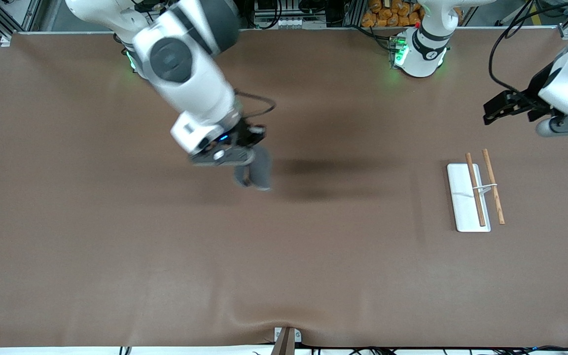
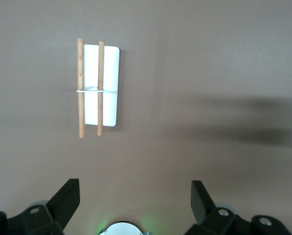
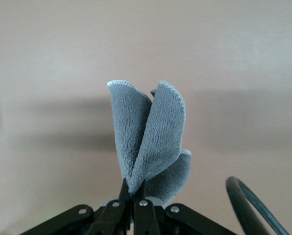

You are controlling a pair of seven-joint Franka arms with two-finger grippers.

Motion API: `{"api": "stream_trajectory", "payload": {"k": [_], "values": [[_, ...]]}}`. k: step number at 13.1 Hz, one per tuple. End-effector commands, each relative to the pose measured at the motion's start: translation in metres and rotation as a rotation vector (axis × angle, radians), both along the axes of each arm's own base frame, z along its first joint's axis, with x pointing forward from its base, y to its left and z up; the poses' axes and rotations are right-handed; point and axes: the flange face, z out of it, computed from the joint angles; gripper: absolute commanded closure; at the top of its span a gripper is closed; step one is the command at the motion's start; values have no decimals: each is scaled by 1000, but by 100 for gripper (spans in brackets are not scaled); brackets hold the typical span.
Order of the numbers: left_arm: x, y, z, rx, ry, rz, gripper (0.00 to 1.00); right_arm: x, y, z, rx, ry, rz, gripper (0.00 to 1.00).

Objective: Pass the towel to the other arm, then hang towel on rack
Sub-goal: 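Carry the towel to mid-table while the left gripper reaches toward it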

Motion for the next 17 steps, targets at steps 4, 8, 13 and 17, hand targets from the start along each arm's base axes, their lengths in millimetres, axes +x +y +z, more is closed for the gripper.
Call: {"api": "stream_trajectory", "payload": {"k": [4, 8, 13, 17], "values": [[30, -49, -40, -70, -9, 95, 0, -68, 97, 17, 68, -142, 12, 100], [50, -95, -69, -158, -43, 49, 0, -109, 137, 19, 34, -272, 183, 100], [65, -121, -109, -409, 65, 144, 0, -133, 158, 8, -38, -365, 354, 100], [47, -162, -133, -393, 188, 298, 0, -131, 164, -3, -47, -381, 368, 100]]}}
